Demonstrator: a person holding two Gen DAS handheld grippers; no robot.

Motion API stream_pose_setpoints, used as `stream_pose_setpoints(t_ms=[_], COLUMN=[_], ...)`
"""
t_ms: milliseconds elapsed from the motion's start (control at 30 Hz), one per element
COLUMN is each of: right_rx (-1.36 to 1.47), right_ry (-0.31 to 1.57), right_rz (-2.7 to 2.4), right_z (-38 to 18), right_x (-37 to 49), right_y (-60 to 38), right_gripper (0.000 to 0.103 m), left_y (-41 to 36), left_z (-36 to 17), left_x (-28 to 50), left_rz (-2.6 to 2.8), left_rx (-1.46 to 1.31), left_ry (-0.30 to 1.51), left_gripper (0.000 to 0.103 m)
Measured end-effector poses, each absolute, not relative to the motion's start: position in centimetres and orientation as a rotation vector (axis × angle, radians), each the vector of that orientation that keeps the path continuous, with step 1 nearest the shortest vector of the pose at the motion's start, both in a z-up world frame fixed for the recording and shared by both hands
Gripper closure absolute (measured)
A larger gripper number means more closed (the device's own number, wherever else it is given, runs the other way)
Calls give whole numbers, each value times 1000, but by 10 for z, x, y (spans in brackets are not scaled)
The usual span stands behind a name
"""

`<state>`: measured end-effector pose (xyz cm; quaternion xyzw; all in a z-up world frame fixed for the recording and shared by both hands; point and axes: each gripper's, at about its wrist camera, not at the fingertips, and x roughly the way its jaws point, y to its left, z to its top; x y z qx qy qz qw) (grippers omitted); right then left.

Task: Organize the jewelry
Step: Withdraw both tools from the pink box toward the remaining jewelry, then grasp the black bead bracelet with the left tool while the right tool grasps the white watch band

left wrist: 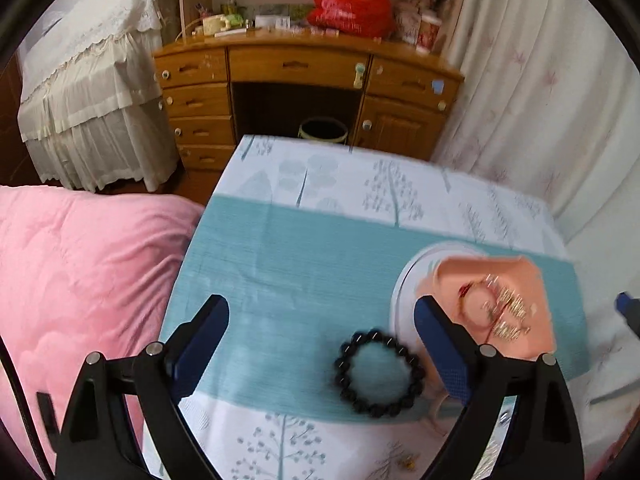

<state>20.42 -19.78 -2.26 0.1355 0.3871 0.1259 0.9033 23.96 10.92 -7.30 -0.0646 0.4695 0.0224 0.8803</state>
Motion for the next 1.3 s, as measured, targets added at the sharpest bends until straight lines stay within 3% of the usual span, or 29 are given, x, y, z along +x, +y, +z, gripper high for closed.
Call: stream_pose_setpoints(t_ms=[233,567,900,1000,1167,1300], right_rx=[151,79,56,39,18,2], right_ry=[836,956,1003,1004,991,983], right_rz=[258,232,231,242,249,246], right_z=[-43,-133,-161,-165,-169,-170], right_x=[180,178,185,186,188,188], right_y=[-165,-140,-132,-127,-122,-121], right_gripper=[34,35,48,52,61,67], left_y=[110,95,83,78,76,76], left_z=[-112,-145,-158,-160,-169,-172], left_x=[244,246,250,249,251,252], left_rz=[21,-27,-15,-25,-34,-39], left_rx=[-151,-128,-82,-60,-63,-76], left_ry=[1086,1121,1133,1132,1158,1163], left_gripper=[10,10,15,20,44,48])
